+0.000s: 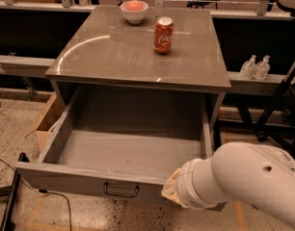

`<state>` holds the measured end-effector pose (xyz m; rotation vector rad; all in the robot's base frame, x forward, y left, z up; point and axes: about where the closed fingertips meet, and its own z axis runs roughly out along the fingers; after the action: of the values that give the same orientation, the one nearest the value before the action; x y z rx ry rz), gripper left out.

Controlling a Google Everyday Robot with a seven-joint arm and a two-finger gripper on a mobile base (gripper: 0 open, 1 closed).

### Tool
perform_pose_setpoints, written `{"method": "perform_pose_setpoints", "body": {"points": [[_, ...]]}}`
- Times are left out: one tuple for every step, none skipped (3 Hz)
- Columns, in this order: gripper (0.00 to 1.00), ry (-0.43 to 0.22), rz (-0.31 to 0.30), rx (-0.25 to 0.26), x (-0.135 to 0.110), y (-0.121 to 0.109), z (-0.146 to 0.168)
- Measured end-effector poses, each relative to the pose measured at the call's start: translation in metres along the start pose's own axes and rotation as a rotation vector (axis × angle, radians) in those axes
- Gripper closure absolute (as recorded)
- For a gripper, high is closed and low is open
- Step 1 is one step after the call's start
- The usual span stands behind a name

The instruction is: Close top drawer

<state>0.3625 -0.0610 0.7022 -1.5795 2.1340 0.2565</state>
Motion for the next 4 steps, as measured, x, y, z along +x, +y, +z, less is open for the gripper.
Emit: {"method": "perform_pose_setpoints", "body": {"points": [[1.00, -0.002, -0.020, 0.016, 0.001, 0.003, 0.018], [1.00, -0.005, -0.033, 0.071, -0.004, -0.013, 0.028], [1.00, 0.006, -0.031, 0.143, -0.007, -0.044, 0.034], [1.00, 0.024, -0.025, 0.228, -0.001, -0.090, 0.038]]}}
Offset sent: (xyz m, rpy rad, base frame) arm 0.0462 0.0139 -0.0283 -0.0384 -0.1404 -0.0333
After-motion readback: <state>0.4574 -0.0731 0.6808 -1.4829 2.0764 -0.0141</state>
